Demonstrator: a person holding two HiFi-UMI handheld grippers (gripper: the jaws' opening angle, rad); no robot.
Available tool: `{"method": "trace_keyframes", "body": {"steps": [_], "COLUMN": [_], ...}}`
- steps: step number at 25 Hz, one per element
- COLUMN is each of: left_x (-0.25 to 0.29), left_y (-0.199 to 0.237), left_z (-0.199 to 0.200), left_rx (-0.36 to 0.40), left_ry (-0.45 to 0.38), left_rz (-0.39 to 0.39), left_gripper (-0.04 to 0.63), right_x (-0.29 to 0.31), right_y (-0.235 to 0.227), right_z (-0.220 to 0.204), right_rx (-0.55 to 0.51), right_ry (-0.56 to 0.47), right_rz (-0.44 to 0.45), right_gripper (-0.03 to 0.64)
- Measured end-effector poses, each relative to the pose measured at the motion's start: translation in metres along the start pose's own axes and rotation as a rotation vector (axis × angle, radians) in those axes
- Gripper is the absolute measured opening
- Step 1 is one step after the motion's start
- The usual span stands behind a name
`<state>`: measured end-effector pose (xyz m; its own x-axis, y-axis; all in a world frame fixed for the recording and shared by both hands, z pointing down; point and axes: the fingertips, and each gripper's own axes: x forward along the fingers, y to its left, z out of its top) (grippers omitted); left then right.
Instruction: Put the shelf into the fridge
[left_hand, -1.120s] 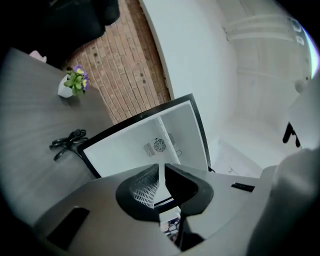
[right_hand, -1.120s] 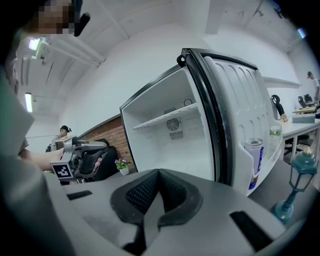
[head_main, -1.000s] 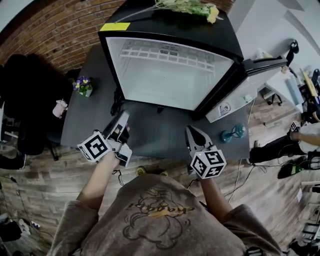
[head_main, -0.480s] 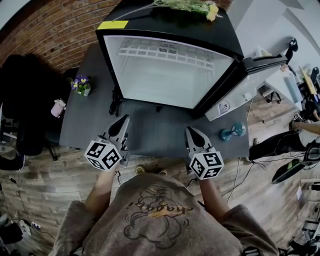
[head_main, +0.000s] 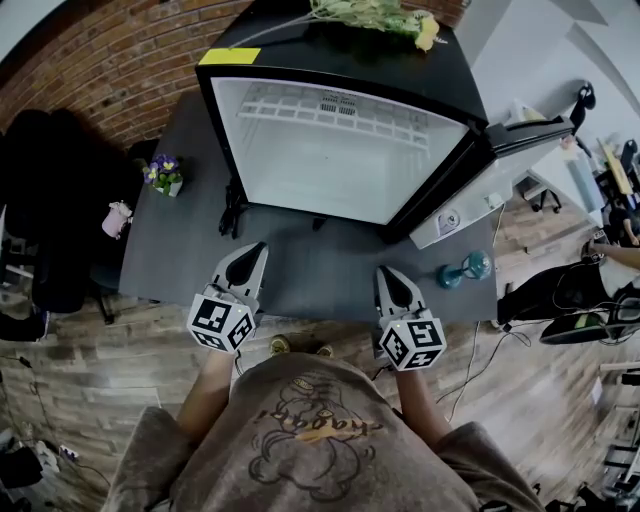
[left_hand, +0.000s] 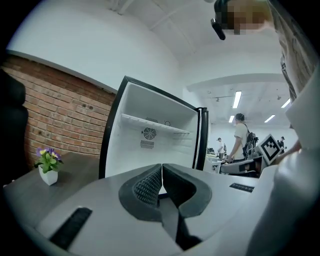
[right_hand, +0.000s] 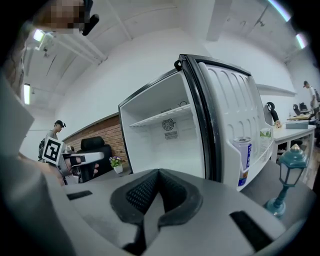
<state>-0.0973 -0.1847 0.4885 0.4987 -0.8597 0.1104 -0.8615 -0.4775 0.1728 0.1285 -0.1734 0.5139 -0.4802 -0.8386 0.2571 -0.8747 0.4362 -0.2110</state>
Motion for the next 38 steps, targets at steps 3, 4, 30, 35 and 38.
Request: {"method": "trace_keyframes", "body": {"steps": [3, 4, 30, 35, 38], "left_x": [0.001, 0.0, 0.002, 0.002, 0.002], "left_y": [0.002, 0.002, 0.006, 0.007, 0.008], "left_z": [-0.005, -0.007, 0.002, 0.0, -0.003], "left_rx": [0.012, 0.011, -0.091, -0.118, -0.14], "left_ry": [0.01, 0.014, 0.005, 0.002, 0.003], "left_rz": [0.007, 0.008, 0.044, 0.054, 0.065], "left_gripper": [0.032, 0.032, 0.032, 0.032, 0.032], "right_x": [-0.002, -0.003, -0.006, -0.007, -0.007], "right_y": [-0.001, -0.002, -0.002, -0.003, -0.003], "right_z": [-0.001, -0.001, 0.006, 0.006, 0.006], "right_rx": [0.003, 0.005, 0.009, 0.015, 0.018], "right_ry": [-0.006, -0.008, -0.03, -0.03, -0.03], "right_rz": [-0.007, -0.009, -0.011, -0.014, -0.015], "right_gripper": [-0.003, -0.003, -0.005, -0.005, -0.005]}}
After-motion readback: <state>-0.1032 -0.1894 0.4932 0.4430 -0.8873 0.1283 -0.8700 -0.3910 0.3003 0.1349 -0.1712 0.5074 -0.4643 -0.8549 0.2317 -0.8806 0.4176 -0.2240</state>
